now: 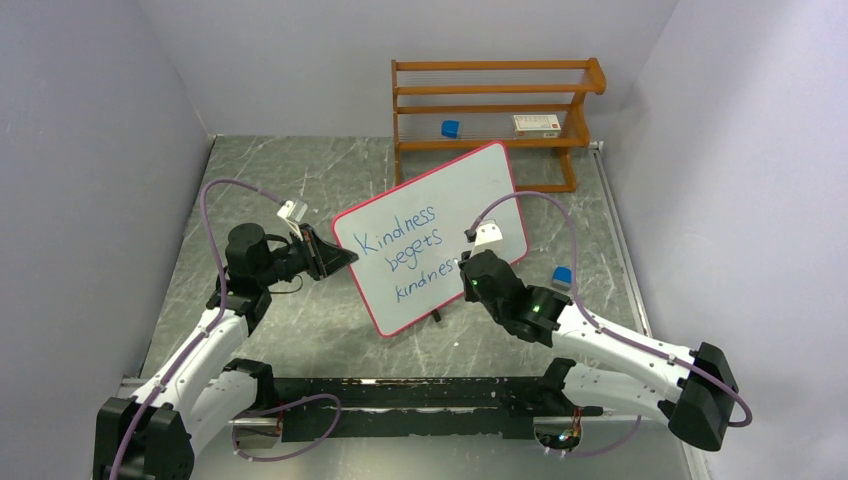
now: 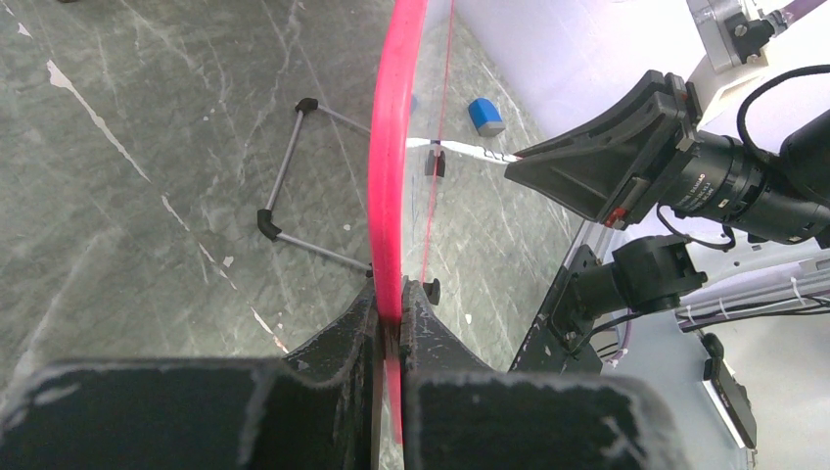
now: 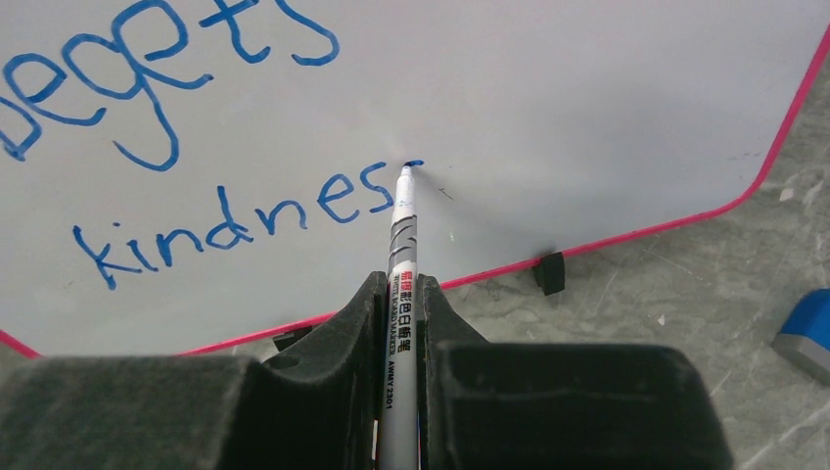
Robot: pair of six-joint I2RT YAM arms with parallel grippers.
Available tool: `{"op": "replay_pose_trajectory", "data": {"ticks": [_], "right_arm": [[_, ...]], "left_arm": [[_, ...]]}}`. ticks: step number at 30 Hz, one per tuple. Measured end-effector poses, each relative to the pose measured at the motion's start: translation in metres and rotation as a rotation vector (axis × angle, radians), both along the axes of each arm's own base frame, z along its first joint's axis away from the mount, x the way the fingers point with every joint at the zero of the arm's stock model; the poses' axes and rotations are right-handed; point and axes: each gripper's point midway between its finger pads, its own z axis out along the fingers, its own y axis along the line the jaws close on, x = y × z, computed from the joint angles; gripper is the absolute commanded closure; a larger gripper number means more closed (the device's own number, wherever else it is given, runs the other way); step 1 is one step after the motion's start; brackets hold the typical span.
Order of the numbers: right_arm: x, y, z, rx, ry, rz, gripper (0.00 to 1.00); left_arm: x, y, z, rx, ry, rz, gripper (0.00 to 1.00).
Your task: Write a sentence on the whiteboard
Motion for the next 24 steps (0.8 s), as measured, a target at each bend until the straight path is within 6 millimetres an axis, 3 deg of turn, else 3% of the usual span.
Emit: {"op": "replay_pose_trajectory", "data": {"ticks": [24], "right_arm": [[-0.0052, -0.0007, -0.0069, 0.01, 0.041, -0.008, 1.0]], "left_arm": [[0.0003, 0.0002, -0.0005, 0.004, 0.003, 0.003, 0.95]]}}
